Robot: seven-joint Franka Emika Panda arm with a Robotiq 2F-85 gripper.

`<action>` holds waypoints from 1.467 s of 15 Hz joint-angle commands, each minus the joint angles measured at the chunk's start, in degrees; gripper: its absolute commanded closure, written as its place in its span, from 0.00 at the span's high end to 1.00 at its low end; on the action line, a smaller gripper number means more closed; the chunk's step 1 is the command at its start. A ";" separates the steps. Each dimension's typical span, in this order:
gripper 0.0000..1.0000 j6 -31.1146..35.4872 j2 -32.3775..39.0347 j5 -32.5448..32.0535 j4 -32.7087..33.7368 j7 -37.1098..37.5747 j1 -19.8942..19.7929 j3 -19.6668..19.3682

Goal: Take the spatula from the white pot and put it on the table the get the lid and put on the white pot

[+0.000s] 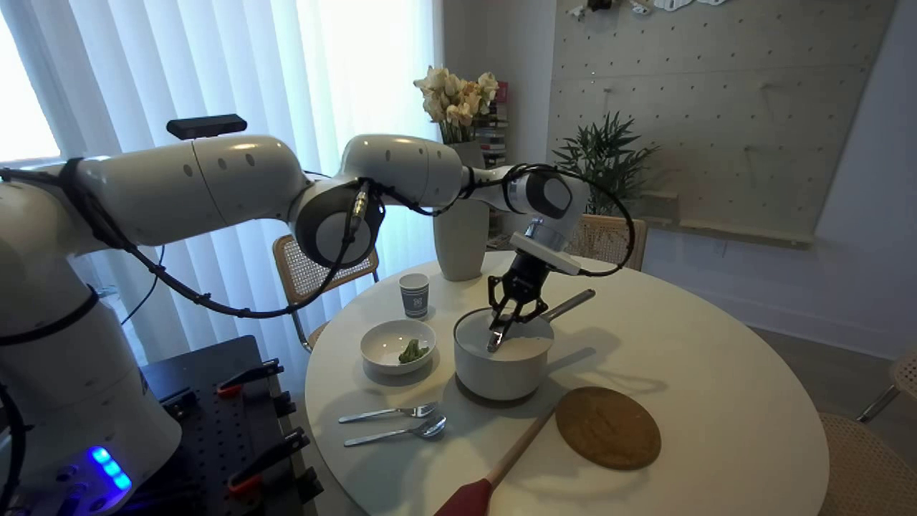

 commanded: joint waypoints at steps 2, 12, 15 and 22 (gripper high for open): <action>0.06 -0.21 0.54 2.12 0.60 -1.06 -0.17 0.63; 0.87 -0.68 0.73 1.92 0.70 -1.19 0.35 0.22; 1.00 -0.19 0.86 1.68 0.96 -0.80 0.54 -0.02; 1.00 4.14 0.04 -0.14 0.57 0.01 1.36 -1.64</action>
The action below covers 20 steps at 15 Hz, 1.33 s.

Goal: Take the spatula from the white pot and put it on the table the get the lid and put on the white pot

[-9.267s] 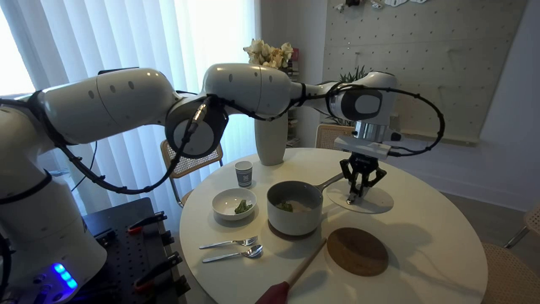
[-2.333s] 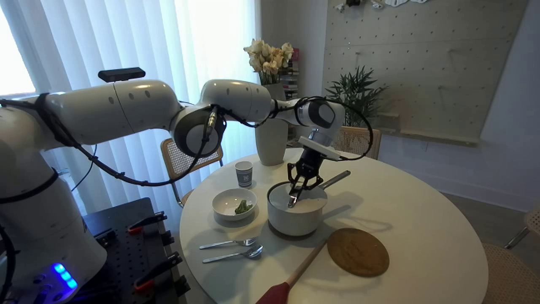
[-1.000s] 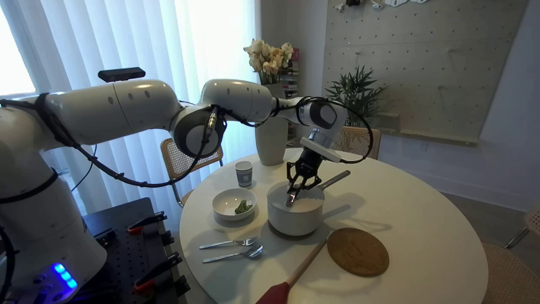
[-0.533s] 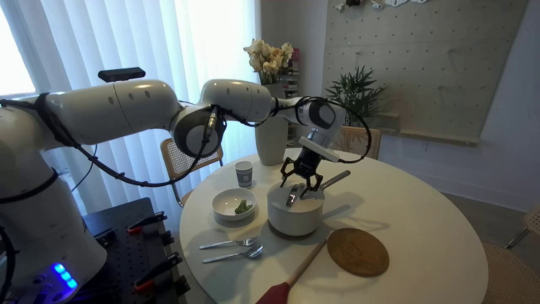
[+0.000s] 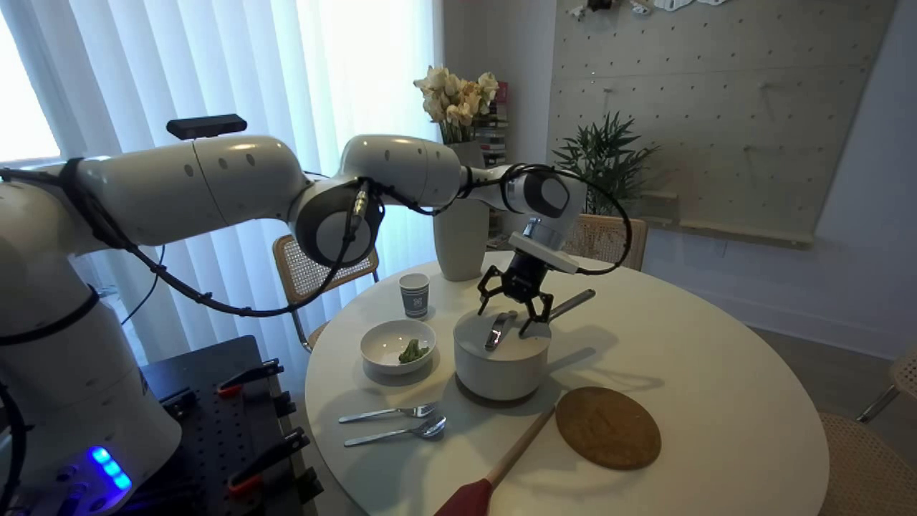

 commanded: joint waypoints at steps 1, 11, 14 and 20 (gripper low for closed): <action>1.00 4.34 -0.21 -0.93 0.30 0.47 0.72 -1.45; 1.00 9.46 -1.98 -2.17 -0.57 0.33 2.43 -3.04; 1.00 10.43 -2.39 -2.46 -0.45 0.56 2.83 -2.94; 1.00 13.44 -5.10 -0.67 0.09 2.21 1.67 -1.83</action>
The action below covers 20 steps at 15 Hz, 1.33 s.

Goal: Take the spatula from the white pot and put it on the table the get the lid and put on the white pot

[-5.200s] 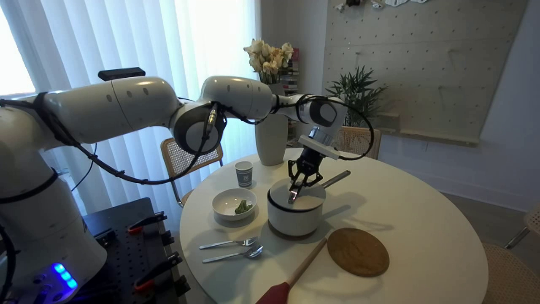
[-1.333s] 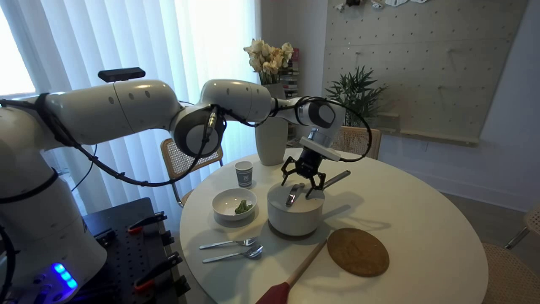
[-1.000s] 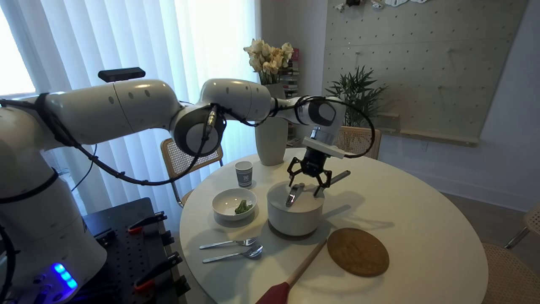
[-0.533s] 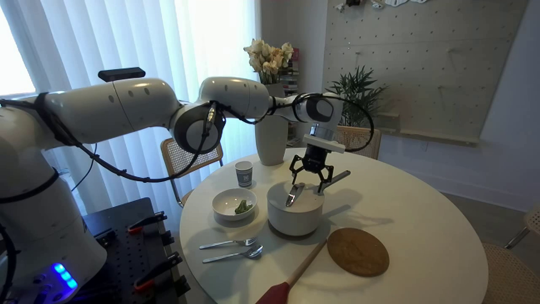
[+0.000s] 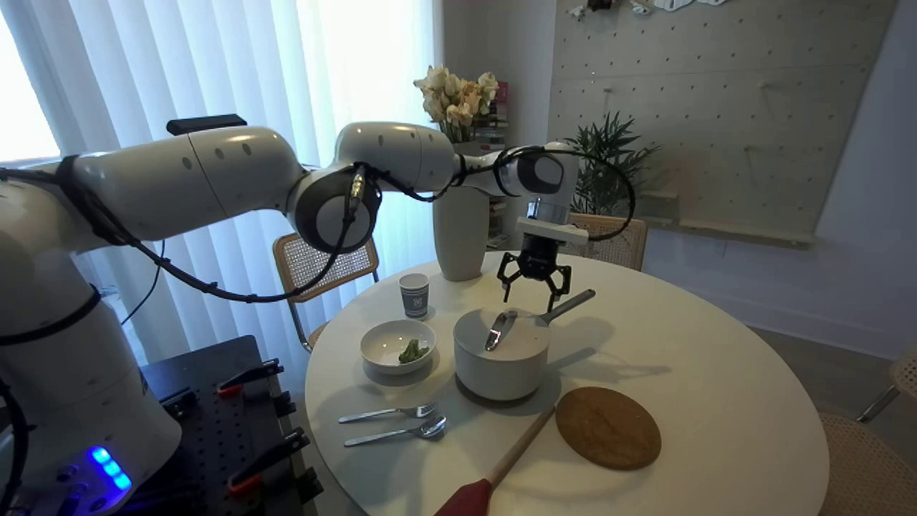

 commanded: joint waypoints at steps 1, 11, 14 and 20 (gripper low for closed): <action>1.00 1.82 -3.29 1.41 -0.28 2.26 -0.88 0.32; 1.00 4.74 -11.48 4.76 -0.46 6.61 -3.61 1.84; 1.00 5.52 -13.18 5.78 -0.55 7.35 -4.23 2.22; 1.00 7.63 -13.26 5.87 0.34 5.65 -5.29 3.08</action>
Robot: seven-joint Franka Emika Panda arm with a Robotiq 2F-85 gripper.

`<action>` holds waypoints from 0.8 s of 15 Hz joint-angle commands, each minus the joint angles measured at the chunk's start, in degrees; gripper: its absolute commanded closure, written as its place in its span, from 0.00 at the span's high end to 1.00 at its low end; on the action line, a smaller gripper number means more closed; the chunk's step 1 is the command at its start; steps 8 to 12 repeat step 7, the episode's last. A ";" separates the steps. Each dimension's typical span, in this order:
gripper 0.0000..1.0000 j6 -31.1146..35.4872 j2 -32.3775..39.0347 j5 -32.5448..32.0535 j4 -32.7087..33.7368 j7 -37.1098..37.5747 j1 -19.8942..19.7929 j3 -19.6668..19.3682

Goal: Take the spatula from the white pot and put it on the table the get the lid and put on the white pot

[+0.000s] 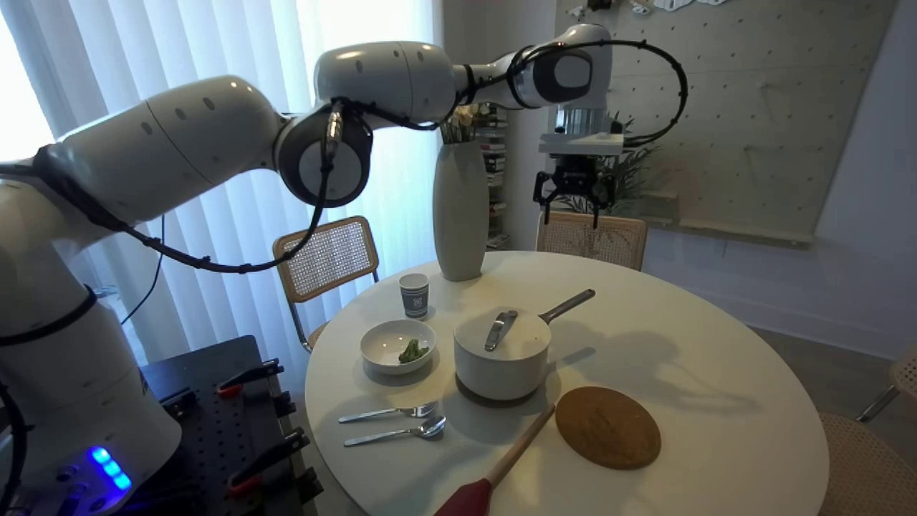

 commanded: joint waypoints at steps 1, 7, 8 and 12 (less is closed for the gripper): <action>1.00 0.13 -0.12 0.07 0.00 0.00 -0.23 0.19; 1.00 0.23 -0.16 0.18 -0.01 -0.01 -0.42 0.52; 1.00 0.23 -0.16 0.18 -0.01 -0.01 -0.42 0.52; 1.00 0.23 -0.16 0.18 -0.01 -0.01 -0.42 0.52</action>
